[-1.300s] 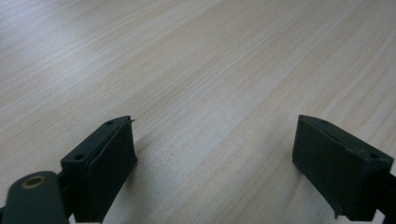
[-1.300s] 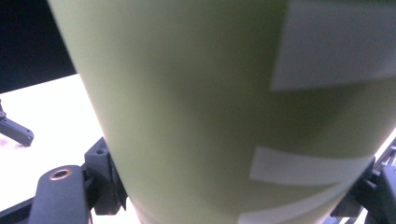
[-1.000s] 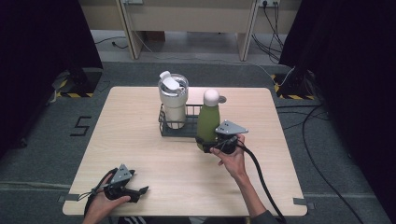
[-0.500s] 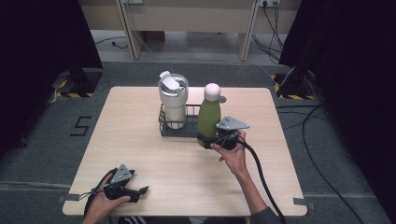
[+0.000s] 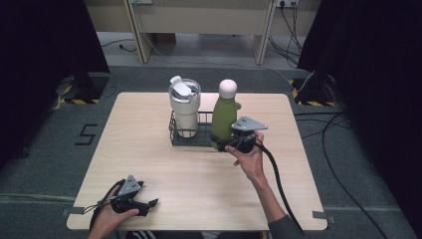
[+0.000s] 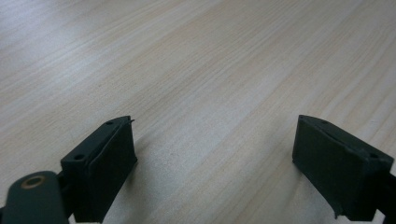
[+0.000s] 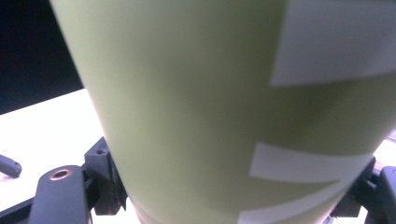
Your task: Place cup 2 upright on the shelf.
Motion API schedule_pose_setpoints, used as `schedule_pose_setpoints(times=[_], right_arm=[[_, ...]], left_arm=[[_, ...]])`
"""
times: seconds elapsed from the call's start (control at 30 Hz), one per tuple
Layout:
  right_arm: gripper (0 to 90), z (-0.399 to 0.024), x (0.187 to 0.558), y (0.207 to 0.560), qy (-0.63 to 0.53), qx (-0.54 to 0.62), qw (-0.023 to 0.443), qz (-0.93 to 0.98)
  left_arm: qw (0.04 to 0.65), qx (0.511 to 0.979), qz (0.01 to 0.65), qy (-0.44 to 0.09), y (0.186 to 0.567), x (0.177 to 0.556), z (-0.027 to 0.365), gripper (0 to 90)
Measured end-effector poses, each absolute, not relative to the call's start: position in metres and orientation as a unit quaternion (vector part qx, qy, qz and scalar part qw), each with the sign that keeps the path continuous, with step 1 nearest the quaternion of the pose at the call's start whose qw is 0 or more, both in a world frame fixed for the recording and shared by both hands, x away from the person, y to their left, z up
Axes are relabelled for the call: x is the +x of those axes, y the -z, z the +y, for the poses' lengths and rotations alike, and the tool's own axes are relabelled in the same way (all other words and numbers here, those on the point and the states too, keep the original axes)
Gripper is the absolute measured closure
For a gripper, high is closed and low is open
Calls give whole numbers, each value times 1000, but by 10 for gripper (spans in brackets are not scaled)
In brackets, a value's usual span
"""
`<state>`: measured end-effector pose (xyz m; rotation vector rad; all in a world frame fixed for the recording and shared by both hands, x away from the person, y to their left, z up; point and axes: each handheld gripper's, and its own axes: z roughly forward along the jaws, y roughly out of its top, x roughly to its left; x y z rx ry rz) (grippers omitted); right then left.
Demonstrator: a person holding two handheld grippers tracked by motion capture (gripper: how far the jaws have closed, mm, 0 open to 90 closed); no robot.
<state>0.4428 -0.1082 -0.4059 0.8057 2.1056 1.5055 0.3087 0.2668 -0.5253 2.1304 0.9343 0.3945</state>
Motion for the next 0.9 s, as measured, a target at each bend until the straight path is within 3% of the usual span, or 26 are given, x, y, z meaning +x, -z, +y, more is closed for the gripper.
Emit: schedule_pose_setpoints(times=[0.9], right_arm=[[209, -101, 480, 389, -532, 310, 235, 752]], left_arm=[[381, 835, 366, -154, 525, 309, 267, 123]])
